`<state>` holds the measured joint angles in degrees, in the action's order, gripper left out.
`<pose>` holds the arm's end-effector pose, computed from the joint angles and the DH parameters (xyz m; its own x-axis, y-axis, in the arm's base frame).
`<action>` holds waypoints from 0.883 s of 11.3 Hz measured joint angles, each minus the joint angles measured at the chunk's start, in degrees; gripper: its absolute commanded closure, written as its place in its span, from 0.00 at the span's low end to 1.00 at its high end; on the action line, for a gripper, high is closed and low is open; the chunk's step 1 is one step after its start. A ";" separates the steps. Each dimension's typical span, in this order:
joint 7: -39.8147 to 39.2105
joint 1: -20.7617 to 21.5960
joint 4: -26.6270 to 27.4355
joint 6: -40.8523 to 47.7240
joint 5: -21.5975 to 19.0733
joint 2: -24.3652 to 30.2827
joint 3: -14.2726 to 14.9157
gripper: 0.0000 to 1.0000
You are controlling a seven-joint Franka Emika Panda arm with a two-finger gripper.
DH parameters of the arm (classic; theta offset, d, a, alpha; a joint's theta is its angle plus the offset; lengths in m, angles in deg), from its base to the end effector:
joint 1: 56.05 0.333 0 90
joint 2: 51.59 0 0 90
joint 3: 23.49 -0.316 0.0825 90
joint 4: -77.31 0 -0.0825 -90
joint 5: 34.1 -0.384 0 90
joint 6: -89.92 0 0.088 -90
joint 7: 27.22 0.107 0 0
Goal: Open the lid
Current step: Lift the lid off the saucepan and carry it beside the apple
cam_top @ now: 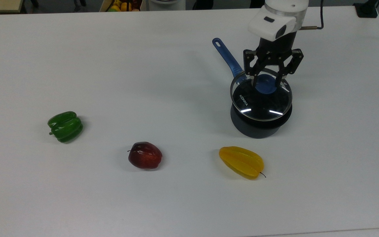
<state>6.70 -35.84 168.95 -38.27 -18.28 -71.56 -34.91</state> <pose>0.5981 0.3390 0.4642 0.9384 0.0722 0.3378 0.0768 -0.9970 -0.0001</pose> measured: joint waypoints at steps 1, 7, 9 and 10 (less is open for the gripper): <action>0.10 -0.75 0.25 0.70 0.00 1.18 0.04 0.57; -1.46 -13.37 9.05 1.66 0.00 6.26 0.38 0.57; -4.47 -18.02 11.99 1.59 0.00 6.38 0.47 0.57; -6.42 -20.31 13.27 1.55 -0.01 6.40 0.51 0.57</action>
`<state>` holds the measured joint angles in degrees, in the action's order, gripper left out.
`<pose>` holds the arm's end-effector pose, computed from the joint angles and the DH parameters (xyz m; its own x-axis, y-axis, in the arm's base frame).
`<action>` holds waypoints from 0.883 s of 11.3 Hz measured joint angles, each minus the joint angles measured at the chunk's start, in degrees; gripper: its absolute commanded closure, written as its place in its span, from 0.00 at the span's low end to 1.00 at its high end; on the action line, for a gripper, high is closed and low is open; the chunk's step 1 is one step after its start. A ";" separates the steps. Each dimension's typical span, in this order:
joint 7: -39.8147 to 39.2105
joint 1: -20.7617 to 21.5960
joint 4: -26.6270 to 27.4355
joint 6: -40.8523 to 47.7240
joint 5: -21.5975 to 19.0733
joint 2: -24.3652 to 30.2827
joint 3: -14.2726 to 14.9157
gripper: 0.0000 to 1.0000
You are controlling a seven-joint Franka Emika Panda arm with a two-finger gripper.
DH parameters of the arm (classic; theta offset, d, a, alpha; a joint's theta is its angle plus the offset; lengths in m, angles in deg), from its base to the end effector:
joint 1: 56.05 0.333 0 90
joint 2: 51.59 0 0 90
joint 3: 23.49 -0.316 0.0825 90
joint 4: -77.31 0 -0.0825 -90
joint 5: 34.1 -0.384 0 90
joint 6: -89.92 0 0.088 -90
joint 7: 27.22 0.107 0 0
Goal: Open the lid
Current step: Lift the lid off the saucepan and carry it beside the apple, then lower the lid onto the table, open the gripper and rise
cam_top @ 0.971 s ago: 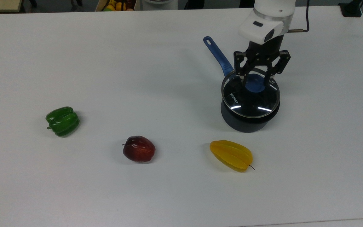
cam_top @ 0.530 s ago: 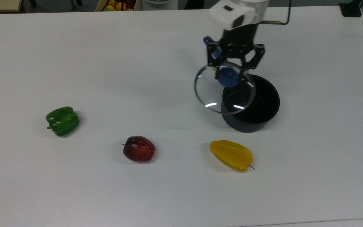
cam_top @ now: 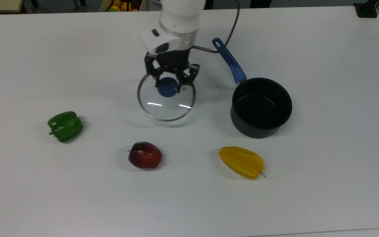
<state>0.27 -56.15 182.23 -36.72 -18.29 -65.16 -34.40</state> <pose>0.6254 0.1029 0.4200 0.9686 -0.1350 0.2090 -0.1611 -0.9804 0.1134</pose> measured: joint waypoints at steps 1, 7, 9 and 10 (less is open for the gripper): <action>-2.56 -2.47 1.60 -1.50 -0.03 0.02 0.03 0.57; -12.79 -9.27 7.88 -13.55 -3.60 -2.14 0.11 0.55; -13.03 -10.33 7.82 -14.93 -3.74 -3.16 0.12 0.29; -13.90 -10.92 7.75 -15.00 -3.96 -3.24 0.12 0.00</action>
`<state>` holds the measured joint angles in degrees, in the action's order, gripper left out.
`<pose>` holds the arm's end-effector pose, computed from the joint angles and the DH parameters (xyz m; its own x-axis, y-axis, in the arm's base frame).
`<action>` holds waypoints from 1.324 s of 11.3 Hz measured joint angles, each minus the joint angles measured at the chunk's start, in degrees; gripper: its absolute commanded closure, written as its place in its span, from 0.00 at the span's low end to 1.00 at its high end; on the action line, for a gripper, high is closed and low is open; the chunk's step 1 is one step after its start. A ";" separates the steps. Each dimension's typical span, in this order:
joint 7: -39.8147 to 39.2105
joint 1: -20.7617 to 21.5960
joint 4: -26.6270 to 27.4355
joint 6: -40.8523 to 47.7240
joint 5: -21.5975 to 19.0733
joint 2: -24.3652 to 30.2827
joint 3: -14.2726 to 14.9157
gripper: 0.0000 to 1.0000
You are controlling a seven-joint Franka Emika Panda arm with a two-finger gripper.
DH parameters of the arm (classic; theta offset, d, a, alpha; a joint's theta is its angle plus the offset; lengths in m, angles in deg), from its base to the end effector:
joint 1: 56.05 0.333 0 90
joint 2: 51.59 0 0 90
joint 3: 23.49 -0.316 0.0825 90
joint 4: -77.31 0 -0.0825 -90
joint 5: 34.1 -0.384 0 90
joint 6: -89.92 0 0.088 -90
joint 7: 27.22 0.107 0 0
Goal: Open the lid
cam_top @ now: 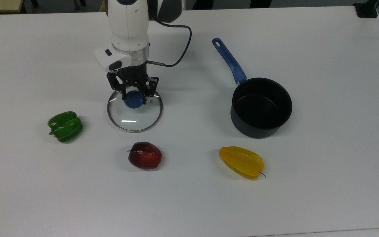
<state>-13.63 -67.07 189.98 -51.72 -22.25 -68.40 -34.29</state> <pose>0.6276 -0.0076 0.3481 0.9683 -0.0974 0.2299 -0.1125 -0.9922 0.0533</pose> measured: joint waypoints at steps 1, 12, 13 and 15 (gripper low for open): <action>-0.48 -0.50 0.00 0.00 -0.07 -0.09 0.00 0.00; -1.62 6.90 -18.30 38.61 -1.13 9.84 -0.74 0.00; -2.00 7.29 -18.31 42.89 -3.64 12.93 0.16 0.00; -5.64 8.83 -17.91 48.10 -9.01 18.15 5.25 0.00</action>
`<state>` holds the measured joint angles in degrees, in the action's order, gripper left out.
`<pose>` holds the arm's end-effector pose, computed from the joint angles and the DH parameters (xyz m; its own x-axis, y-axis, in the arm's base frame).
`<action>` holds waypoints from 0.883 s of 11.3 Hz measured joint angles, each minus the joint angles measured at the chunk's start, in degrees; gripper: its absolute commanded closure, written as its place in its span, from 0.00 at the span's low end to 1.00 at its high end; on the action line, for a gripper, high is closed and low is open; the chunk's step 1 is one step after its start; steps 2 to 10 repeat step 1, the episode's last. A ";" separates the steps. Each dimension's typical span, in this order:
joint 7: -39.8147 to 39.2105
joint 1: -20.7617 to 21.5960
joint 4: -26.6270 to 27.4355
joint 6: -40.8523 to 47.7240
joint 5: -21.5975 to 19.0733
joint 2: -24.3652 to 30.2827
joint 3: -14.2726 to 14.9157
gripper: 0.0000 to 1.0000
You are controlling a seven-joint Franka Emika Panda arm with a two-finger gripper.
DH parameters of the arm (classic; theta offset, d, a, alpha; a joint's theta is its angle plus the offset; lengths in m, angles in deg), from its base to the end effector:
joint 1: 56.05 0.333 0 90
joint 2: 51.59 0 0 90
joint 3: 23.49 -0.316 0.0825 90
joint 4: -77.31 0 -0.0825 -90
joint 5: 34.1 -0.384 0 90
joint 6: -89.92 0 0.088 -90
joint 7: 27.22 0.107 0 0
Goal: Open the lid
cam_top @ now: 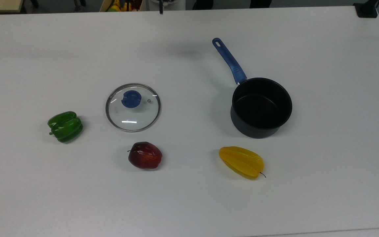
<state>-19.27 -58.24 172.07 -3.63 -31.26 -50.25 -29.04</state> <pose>0.5509 0.0279 0.6036 0.9970 -0.0768 0.0092 -0.0772 -0.9957 0.0509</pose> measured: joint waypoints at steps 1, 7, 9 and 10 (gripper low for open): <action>-1.20 0.27 0.32 1.34 -0.94 1.50 2.12 0.00; -1.20 0.27 0.32 1.34 -0.94 1.50 2.12 0.00; -1.20 0.27 0.32 1.34 -0.94 1.50 2.12 0.00; -1.20 0.27 0.32 1.34 -0.94 1.50 2.12 0.00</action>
